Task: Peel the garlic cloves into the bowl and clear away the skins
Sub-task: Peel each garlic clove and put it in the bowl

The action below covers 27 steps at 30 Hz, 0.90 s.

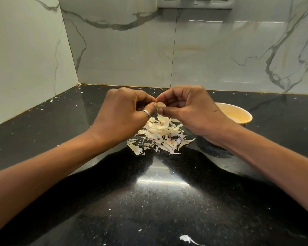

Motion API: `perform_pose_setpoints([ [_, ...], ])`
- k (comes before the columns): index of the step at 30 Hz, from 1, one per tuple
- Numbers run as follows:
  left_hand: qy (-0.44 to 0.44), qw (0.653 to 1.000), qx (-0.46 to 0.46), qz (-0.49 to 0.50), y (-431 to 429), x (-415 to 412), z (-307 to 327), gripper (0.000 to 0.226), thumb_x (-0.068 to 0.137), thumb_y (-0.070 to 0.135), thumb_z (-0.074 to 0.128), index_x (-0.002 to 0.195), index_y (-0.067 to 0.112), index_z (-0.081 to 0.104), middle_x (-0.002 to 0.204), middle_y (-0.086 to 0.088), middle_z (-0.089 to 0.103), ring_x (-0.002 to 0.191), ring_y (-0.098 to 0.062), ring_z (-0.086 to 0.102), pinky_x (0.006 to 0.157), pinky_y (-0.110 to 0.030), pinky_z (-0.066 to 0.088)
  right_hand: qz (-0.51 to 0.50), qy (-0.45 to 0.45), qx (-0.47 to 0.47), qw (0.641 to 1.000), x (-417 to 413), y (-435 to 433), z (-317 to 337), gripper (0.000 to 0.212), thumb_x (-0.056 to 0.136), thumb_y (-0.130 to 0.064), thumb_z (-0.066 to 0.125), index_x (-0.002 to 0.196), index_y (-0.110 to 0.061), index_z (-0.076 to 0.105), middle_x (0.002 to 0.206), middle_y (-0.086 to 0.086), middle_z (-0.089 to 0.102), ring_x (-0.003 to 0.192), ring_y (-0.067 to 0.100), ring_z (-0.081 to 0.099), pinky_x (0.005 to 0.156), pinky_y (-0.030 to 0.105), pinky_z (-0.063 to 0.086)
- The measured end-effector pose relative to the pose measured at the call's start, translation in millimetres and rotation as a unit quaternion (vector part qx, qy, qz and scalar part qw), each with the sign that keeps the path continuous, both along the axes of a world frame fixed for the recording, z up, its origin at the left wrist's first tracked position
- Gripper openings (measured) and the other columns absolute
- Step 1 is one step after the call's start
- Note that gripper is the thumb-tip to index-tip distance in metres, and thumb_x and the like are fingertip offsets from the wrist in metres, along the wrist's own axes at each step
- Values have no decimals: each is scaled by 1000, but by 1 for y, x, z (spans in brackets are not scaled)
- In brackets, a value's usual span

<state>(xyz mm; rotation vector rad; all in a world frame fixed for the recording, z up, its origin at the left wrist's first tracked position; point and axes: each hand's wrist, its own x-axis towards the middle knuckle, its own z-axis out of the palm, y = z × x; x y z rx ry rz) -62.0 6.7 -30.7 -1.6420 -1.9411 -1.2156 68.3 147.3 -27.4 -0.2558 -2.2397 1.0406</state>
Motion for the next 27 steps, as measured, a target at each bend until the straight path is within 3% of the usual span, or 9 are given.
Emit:
perform_pose_setpoints([
  [6,-28,1000,-2,-11,1,-3,0,11,92,25,73,101,20,79,70,10,72,60,-14,69,58,-38,56,-2,5,27,1000,-1,1,1,21,83,-6,83,102,-14,78,93,0,80,86,14,77,87,40,63],
  [14,-27,1000,-8,-14,2,-4,-1,12,92,23,73,101,17,79,71,13,71,61,-10,68,61,-36,57,-3,4,87,996,-1,4,2,28,85,-4,81,111,-11,77,96,-1,79,87,7,76,85,30,62],
  [18,34,999,1,1,1,-3,-2,11,91,21,73,99,15,79,72,9,73,69,-5,67,63,-20,50,-4,8,106,994,-1,4,1,28,85,-4,81,112,-11,77,96,-2,78,86,5,75,84,28,62],
  [21,74,997,18,12,1,-2,-2,12,90,21,72,97,15,80,74,5,74,62,-6,65,66,-12,46,-6,12,112,994,-1,3,1,28,85,-4,82,111,-12,78,95,-3,79,86,4,75,83,29,63],
  [24,95,995,25,18,1,-1,-4,15,88,24,67,92,16,79,72,5,73,61,-8,65,61,-12,43,-2,10,112,994,-2,3,1,29,84,-3,82,110,-13,78,95,-2,79,86,4,76,84,31,63],
  [27,95,995,24,29,1,-3,-4,21,86,31,64,89,16,78,71,5,72,60,-9,64,59,-21,48,3,6,110,994,-3,1,-1,32,82,0,82,111,-14,78,97,-2,79,88,5,76,86,31,62],
])
